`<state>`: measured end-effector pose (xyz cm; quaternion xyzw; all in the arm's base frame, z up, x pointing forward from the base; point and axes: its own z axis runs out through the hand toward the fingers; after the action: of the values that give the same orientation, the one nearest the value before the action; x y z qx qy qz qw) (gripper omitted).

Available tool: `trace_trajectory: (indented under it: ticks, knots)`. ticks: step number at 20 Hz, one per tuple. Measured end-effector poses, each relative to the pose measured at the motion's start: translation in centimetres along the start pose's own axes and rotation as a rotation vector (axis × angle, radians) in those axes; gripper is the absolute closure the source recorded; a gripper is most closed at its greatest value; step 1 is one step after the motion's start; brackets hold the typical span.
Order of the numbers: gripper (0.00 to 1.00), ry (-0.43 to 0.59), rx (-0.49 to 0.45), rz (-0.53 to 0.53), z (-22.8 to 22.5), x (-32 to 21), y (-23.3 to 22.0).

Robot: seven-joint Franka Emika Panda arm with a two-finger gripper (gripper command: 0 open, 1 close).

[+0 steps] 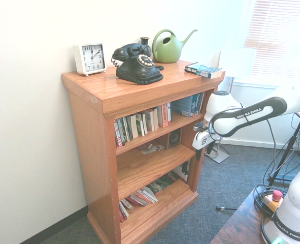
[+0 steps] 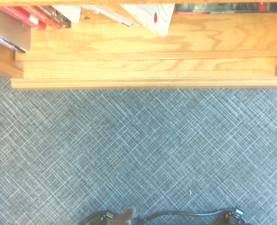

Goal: Shelf the books

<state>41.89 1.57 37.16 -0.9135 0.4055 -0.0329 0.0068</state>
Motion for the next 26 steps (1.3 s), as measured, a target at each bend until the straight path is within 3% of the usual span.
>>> trace_trajectory:
  ticks: [10, 17, 26]
  knots:
    - [0.0, 0.039, -0.013, 0.006, -2.7, 1.5, 0.2]
    - [0.0, 0.196, -0.113, 0.05, -8.1, 4.2, 3.4]
    - [0.0, 0.404, -0.266, 0.095, -18.5, 6.8, 7.2]
